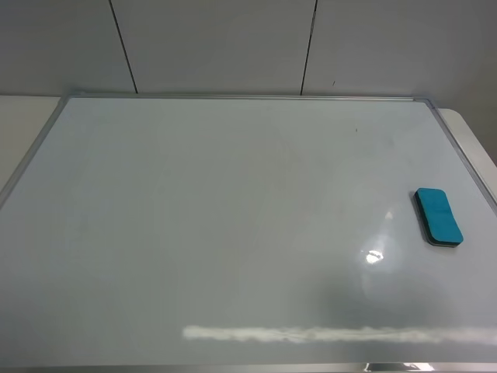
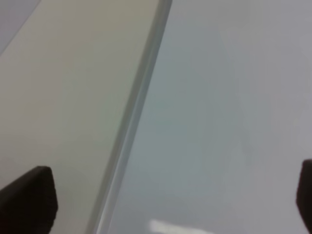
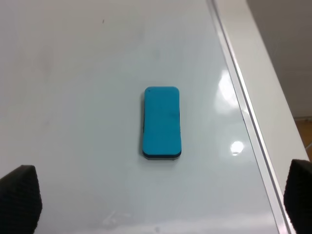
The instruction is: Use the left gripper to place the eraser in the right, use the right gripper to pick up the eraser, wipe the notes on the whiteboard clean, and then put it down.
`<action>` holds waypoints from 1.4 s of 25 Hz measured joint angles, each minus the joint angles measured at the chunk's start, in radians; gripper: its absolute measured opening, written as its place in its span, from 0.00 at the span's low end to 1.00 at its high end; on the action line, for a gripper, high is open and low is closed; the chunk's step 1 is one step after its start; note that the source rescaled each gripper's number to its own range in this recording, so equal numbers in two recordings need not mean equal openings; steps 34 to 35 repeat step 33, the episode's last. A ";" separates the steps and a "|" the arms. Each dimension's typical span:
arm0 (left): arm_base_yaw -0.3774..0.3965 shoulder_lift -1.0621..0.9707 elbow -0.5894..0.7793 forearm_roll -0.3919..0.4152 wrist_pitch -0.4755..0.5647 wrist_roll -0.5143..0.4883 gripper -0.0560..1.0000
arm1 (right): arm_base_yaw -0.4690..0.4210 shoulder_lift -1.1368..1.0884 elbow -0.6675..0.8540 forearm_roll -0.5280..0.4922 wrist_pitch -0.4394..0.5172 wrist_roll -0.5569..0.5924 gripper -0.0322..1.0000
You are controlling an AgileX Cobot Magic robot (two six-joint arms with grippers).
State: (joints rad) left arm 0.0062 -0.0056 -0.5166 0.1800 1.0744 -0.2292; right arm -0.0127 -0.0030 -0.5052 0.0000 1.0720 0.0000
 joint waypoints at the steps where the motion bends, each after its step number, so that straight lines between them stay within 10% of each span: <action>1: 0.000 0.000 0.000 0.000 0.000 0.000 1.00 | 0.000 0.000 0.002 0.000 0.001 0.000 1.00; 35: 0.000 0.000 0.000 0.000 0.000 0.000 1.00 | 0.020 0.000 0.002 0.000 0.001 0.000 1.00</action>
